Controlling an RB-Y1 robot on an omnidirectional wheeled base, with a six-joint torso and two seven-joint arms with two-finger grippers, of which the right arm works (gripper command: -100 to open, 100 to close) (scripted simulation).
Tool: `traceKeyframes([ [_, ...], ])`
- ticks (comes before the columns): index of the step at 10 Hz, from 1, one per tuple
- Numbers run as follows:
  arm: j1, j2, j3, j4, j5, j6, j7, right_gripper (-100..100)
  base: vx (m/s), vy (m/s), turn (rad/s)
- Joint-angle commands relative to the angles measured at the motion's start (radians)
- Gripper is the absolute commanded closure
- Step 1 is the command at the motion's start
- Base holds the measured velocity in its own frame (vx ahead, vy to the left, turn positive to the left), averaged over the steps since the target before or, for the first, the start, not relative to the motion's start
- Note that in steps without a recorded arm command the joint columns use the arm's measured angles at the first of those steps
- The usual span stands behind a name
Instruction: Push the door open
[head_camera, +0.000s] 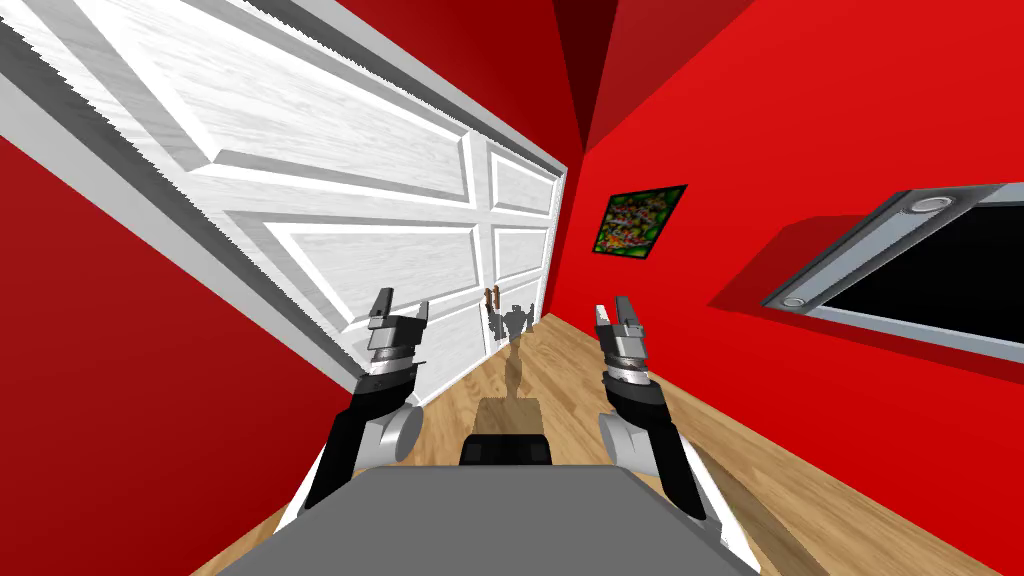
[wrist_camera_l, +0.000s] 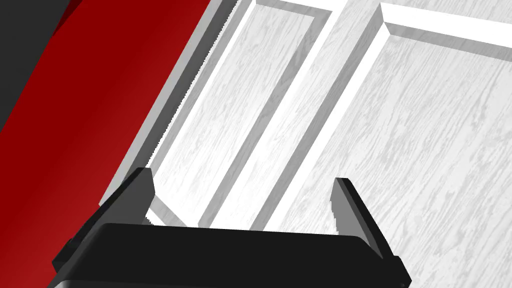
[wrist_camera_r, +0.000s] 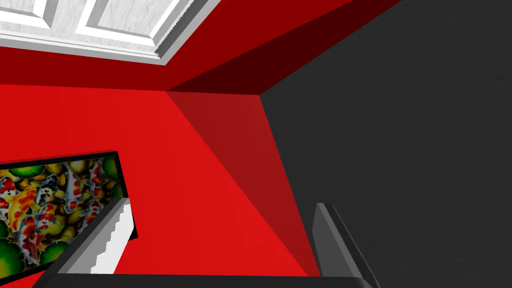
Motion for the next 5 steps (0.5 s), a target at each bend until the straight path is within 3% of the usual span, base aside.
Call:
traceKeyframes([
  [1, 0.006, -0.005, 0.007, 0.024, -0.013, -0.018, -0.023, -100, -0.024, 0.007, 0.225],
  [5, 0.027, -0.016, 0.028, 0.099, -0.055, -0.073, -0.096, -100, 0.098, -0.018, 0.213],
])
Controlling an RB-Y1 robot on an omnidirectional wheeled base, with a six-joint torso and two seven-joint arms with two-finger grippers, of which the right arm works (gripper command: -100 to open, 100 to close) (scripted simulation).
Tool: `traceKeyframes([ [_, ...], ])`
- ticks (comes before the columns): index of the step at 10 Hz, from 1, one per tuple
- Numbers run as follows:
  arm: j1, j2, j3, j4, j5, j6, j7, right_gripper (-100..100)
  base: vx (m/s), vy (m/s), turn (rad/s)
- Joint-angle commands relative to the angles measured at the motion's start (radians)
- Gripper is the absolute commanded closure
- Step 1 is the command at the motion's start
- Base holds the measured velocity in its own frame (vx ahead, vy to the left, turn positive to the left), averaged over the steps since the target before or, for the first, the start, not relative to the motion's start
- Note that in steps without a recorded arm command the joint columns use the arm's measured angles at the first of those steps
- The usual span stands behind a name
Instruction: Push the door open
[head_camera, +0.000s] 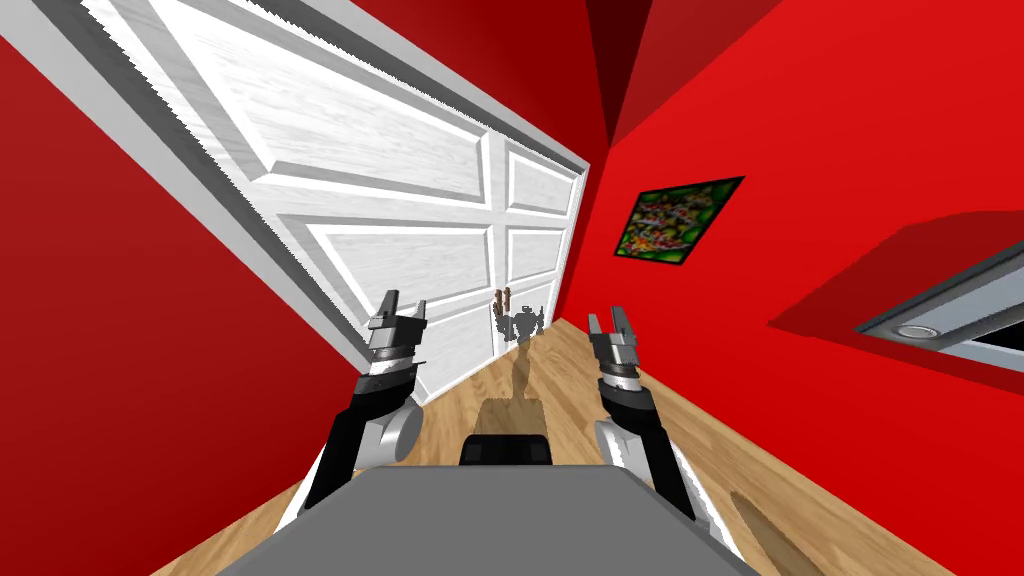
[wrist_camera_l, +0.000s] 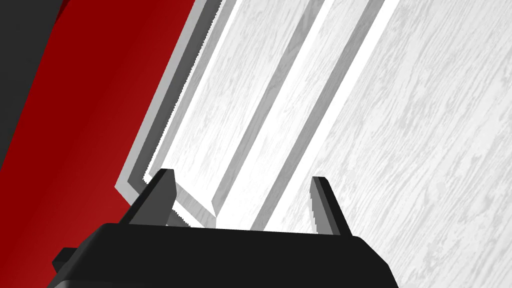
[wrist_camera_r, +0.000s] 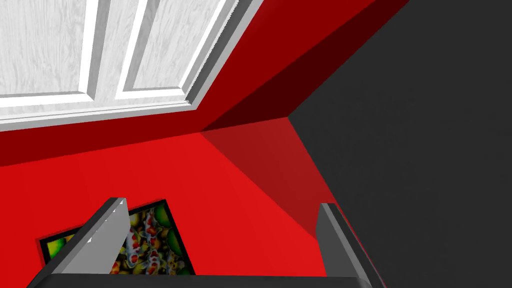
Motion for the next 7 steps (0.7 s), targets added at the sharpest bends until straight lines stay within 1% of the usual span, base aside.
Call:
traceKeyframes([
  [1, 0.007, -0.006, 0.009, 0.04, -0.022, -0.027, -0.04, -100, 0.089, -0.024, 0.292],
  [7, 0.034, -0.016, 0.037, 0.141, -0.077, -0.102, -0.138, -100, 0.067, -0.02, 0.177],
])
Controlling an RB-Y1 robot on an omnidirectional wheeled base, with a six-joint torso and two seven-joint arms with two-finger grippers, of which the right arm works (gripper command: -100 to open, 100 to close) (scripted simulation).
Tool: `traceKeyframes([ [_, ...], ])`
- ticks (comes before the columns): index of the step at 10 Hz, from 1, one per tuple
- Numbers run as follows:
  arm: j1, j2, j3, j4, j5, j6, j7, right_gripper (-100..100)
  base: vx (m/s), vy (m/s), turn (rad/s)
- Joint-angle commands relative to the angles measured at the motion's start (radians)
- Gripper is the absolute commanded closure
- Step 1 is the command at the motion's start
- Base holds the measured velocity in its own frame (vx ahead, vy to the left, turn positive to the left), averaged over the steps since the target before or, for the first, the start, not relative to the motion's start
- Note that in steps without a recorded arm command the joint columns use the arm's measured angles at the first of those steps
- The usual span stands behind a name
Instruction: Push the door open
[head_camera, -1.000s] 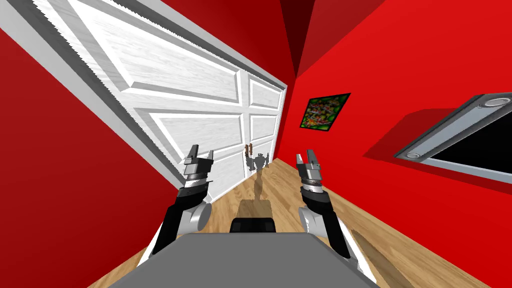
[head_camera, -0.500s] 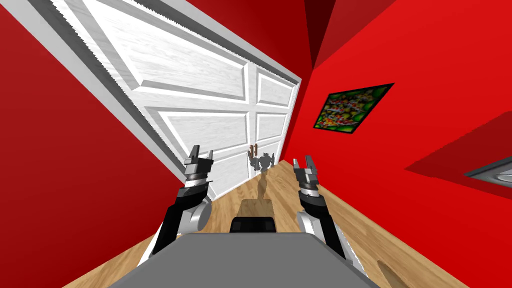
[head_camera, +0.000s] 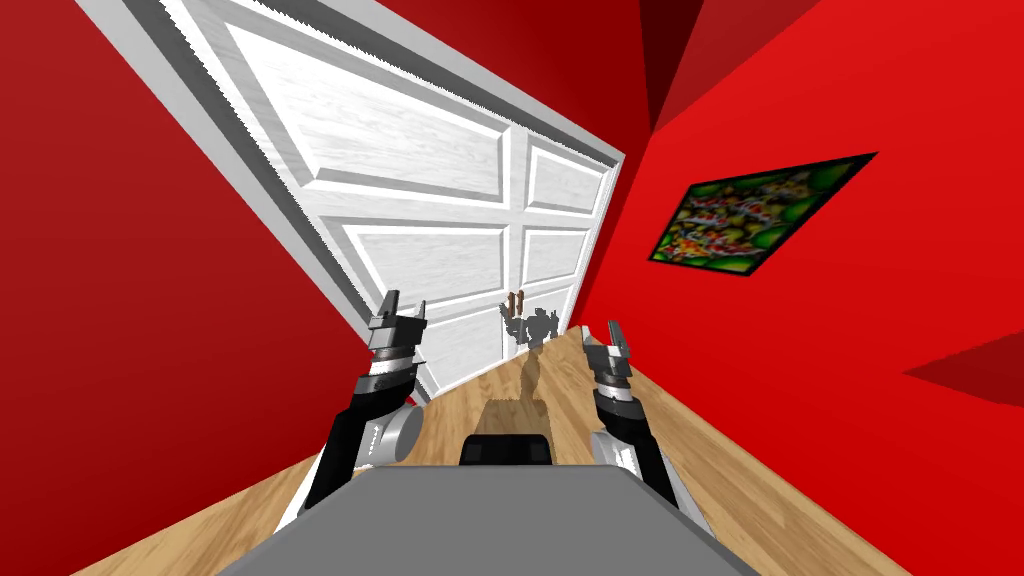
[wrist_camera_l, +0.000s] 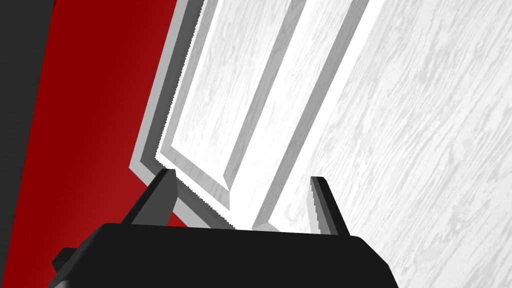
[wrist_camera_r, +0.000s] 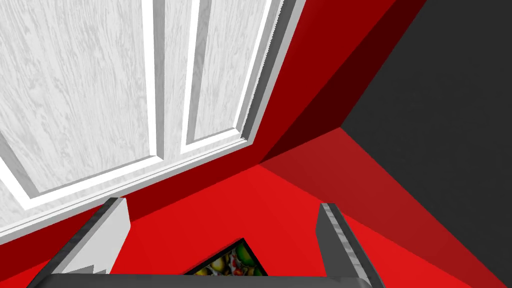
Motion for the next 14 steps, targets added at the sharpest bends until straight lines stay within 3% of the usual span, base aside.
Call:
traceKeyframes([
  [1, 0.008, -0.003, 0.009, 0.034, -0.017, -0.027, -0.031, -100, 0.07, -0.028, 0.196],
  [14, 0.084, -0.018, 0.09, 0.321, -0.176, -0.239, -0.312, -100, 0.077, -0.04, 0.201],
])
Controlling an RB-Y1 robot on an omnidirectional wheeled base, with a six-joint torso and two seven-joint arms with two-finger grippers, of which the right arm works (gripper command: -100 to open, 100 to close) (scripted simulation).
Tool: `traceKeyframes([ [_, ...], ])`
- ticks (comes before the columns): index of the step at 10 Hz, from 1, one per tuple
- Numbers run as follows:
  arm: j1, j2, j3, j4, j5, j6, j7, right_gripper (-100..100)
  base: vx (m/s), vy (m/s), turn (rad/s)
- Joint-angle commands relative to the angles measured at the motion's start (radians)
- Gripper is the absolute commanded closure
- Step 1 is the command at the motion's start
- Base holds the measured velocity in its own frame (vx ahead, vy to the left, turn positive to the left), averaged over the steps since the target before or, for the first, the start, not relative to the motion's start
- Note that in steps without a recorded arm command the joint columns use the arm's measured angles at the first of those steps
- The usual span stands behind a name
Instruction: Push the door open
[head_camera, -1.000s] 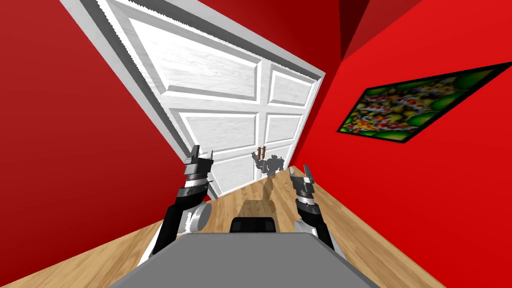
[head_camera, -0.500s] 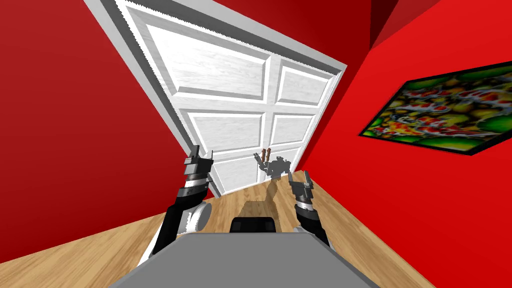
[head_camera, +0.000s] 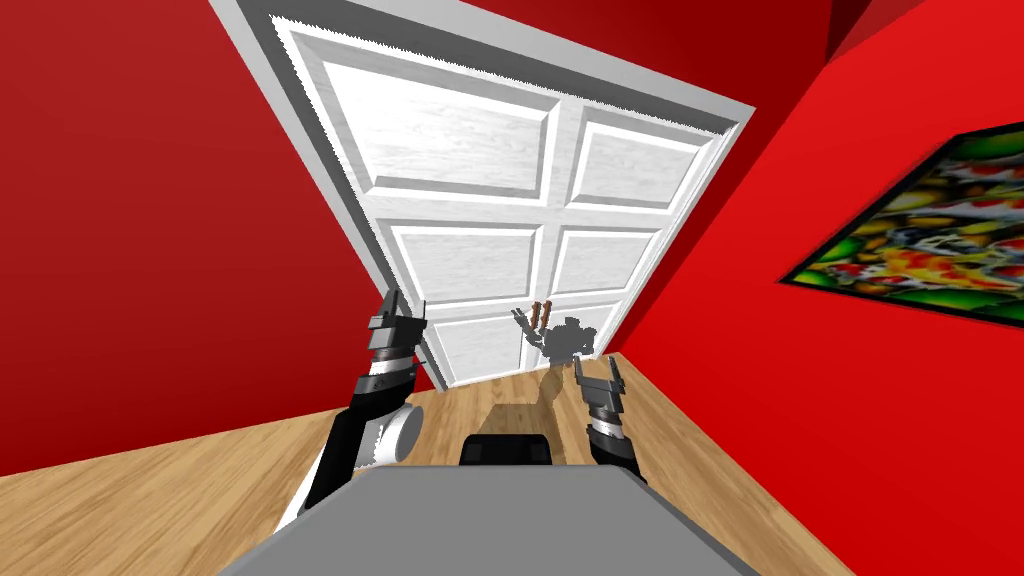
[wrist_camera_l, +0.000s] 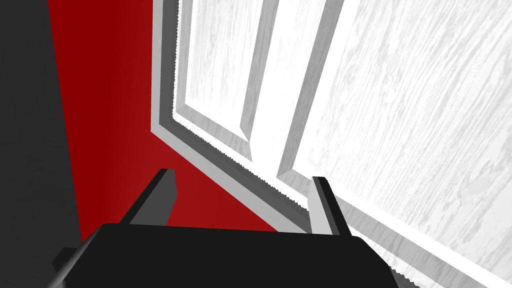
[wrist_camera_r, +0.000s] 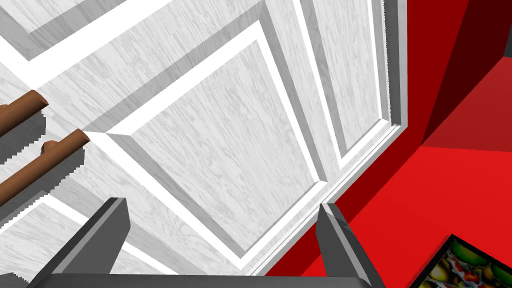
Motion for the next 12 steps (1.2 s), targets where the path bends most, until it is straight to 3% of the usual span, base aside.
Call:
traceKeyframes([
  [1, 0.014, -0.005, 0.008, 0.033, -0.024, -0.029, -0.044, -100, 0.083, -0.051, 0.2],
  [4, 0.033, -0.007, 0.028, 0.106, -0.065, -0.083, -0.116, -100, 0.077, -0.053, 0.22],
  [5, 0.033, -0.007, 0.028, 0.106, -0.065, -0.083, -0.116, -100, 0.042, -0.051, 0.057],
  [12, 0.076, -0.007, 0.077, 0.276, -0.16, -0.21, -0.283, -100, 0.066, -0.059, 0.195],
])
